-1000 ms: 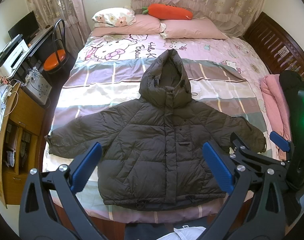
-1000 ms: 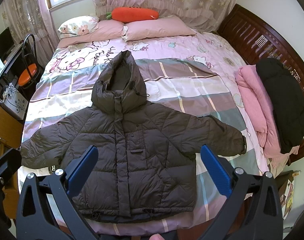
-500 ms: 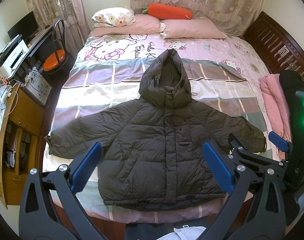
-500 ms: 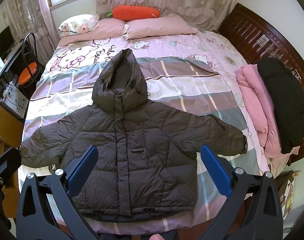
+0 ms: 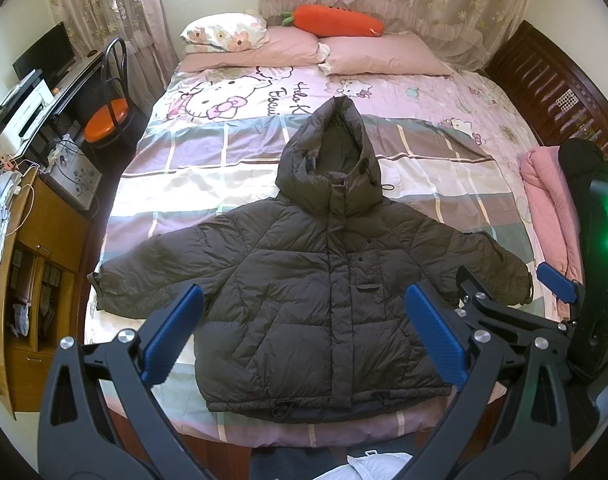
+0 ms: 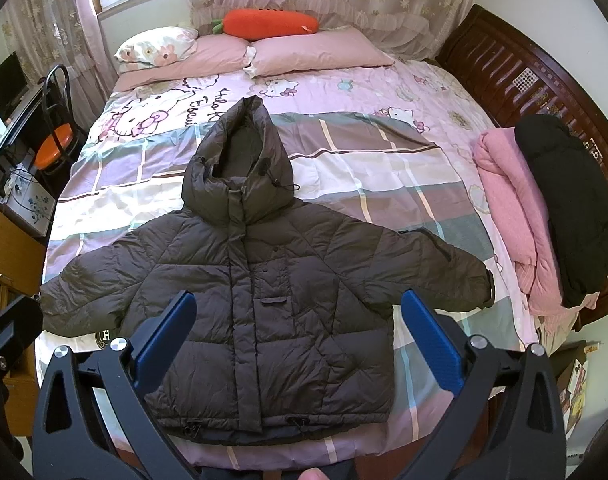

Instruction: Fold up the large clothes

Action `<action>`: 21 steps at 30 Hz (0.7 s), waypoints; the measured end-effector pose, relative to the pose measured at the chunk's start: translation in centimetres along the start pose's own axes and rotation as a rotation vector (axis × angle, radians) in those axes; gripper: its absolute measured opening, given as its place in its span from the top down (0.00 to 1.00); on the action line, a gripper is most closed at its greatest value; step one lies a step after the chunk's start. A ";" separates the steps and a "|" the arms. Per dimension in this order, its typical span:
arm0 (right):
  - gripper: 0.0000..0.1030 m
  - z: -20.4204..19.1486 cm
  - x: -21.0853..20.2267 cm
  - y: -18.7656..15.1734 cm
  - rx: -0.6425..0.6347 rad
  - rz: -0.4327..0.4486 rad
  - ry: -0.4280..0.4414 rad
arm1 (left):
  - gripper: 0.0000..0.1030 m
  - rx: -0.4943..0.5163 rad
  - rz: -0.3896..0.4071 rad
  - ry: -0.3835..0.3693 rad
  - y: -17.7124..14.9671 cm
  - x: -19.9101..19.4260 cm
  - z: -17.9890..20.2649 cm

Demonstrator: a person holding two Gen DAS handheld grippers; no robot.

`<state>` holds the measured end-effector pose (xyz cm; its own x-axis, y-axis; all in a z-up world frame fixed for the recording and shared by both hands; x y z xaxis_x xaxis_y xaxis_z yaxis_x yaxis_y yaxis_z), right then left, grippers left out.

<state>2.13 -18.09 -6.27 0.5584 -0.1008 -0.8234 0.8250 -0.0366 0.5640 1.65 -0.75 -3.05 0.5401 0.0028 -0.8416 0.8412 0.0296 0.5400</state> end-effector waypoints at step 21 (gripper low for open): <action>0.01 29.6 16.8 -14.3 0.673 -0.291 -0.015 | 0.02 0.096 -0.367 0.016 -7.3 15.9 9.1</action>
<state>-2.88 -48.74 -26.36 0.3199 -0.0076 -0.9474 0.7051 -0.6660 0.2434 4.38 -9.97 -20.28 0.2023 0.0252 -0.9790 0.9777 -0.0626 0.2004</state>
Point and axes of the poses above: each gripper's, at about its wrist camera, not at the fingertips, and x roughly the way its jaws point, z to its right, y to its top, the point moved 5 cm from there along x, roughly the way its jaws point, and after that the axes turned 5 degrees about z, right-handed, at the moved point
